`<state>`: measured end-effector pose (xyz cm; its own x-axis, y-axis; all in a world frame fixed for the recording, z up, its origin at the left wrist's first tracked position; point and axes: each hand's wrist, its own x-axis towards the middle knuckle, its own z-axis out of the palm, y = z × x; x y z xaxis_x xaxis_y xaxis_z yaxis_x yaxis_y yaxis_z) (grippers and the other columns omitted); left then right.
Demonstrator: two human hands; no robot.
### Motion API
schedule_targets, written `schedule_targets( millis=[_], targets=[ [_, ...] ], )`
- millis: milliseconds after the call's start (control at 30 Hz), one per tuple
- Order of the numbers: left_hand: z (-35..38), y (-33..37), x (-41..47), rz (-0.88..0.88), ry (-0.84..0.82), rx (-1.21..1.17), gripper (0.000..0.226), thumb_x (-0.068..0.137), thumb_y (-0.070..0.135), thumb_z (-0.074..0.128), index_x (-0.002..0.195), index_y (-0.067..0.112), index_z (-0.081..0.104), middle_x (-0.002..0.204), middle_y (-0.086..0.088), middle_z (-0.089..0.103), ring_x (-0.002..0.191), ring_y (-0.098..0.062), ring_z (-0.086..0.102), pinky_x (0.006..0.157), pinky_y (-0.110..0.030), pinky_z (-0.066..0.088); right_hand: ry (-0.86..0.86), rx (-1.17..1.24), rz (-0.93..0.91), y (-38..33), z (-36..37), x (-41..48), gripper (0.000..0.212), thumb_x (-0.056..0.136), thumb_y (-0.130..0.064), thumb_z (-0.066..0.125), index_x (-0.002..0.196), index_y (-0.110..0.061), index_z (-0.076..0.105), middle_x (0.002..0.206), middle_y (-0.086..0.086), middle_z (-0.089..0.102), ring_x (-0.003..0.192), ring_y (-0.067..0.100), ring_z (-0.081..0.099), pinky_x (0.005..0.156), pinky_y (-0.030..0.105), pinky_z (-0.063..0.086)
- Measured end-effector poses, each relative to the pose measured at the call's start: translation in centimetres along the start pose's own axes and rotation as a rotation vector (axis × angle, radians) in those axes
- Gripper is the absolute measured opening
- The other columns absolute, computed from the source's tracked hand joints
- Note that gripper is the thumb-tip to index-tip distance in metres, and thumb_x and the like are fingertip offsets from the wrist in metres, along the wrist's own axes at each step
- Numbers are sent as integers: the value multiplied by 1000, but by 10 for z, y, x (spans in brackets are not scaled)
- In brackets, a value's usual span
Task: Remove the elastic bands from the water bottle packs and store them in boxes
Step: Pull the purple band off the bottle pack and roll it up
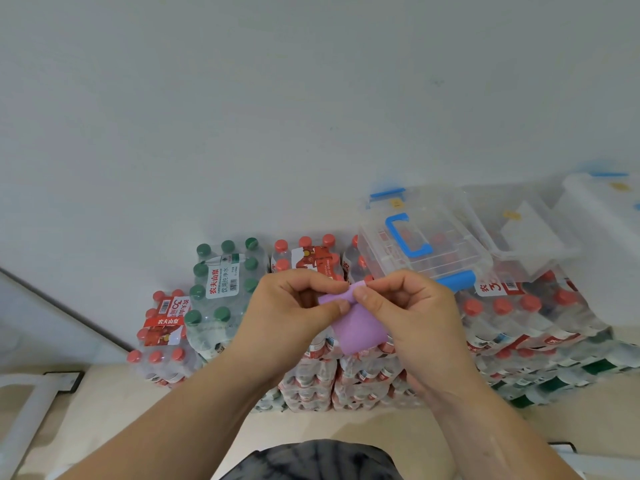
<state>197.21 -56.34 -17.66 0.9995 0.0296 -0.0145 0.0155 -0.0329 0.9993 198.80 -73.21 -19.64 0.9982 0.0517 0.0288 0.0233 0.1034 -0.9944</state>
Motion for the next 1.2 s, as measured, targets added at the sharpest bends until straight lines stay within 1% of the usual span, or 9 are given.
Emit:
schedule_targets(
  millis=[100, 233, 567, 733, 833, 933, 1033, 1100, 1200],
  targets=[
    [1, 2, 0, -39, -4, -40, 18, 85, 4, 76, 89, 20, 80, 89, -7, 78, 86, -23, 75, 73, -29, 60, -1, 16, -15, -1, 0, 0, 10, 71, -33, 80, 81, -32, 80, 84, -6, 81, 79, 7, 77, 68, 16, 58],
    [4, 3, -1, -98, -21, -105, 14, 88, 7, 72, 93, 18, 80, 88, -9, 79, 83, -22, 76, 67, -28, 59, 4, 50, -2, 0, -1, 1, 11, 69, -34, 80, 81, -34, 79, 86, -5, 80, 79, 7, 76, 65, 18, 57],
    [3, 0, -2, -47, 3, -38, 20, 82, 0, 77, 88, 19, 81, 89, -4, 79, 86, -19, 75, 72, -26, 59, 3, 33, -11, 3, -2, -1, 15, 71, -36, 79, 82, -27, 78, 85, -4, 81, 82, 10, 77, 70, 19, 59],
    [5, 1, -5, -123, -27, -133, 11, 83, 20, 75, 93, 19, 80, 90, -10, 78, 84, -25, 76, 67, -29, 60, 9, 33, -40, 7, -5, 0, 5, 76, -24, 81, 79, -28, 79, 84, -2, 80, 79, 8, 76, 71, 19, 58],
    [5, -1, -4, -132, -33, -112, 12, 89, 10, 72, 93, 18, 80, 90, -11, 79, 81, -24, 76, 65, -26, 58, 1, 23, -52, 6, -6, -2, 7, 76, -23, 81, 80, -29, 79, 86, -2, 80, 81, 9, 76, 72, 18, 58],
    [4, -2, -4, -115, -17, -133, 12, 87, 6, 73, 93, 14, 80, 91, -14, 78, 85, -28, 76, 69, -29, 59, -11, 35, -73, 5, -6, -3, 7, 76, -34, 78, 83, -31, 80, 85, -2, 80, 82, 11, 77, 72, 18, 57],
    [5, -2, -4, -98, -6, -146, 15, 86, 3, 74, 89, 15, 81, 90, -14, 78, 82, -24, 74, 71, -29, 59, 11, 28, -56, 3, -5, -4, 12, 80, -38, 77, 89, -31, 78, 87, -1, 81, 84, 15, 78, 74, 22, 59],
    [6, -2, -3, -84, 1, -114, 19, 84, 1, 75, 86, 19, 81, 89, -11, 78, 82, -21, 74, 73, -28, 59, 8, 7, -56, 5, -5, -3, 4, 86, -28, 79, 89, -30, 78, 88, 0, 81, 85, 17, 78, 75, 24, 60],
    [4, -4, -2, -98, 7, -106, 17, 82, 2, 77, 87, 17, 80, 91, -12, 78, 86, -26, 74, 77, -33, 61, -11, -23, -87, 6, -7, -1, 14, 88, -16, 78, 88, -30, 80, 87, -2, 81, 86, 16, 78, 78, 22, 60]
  ],
)
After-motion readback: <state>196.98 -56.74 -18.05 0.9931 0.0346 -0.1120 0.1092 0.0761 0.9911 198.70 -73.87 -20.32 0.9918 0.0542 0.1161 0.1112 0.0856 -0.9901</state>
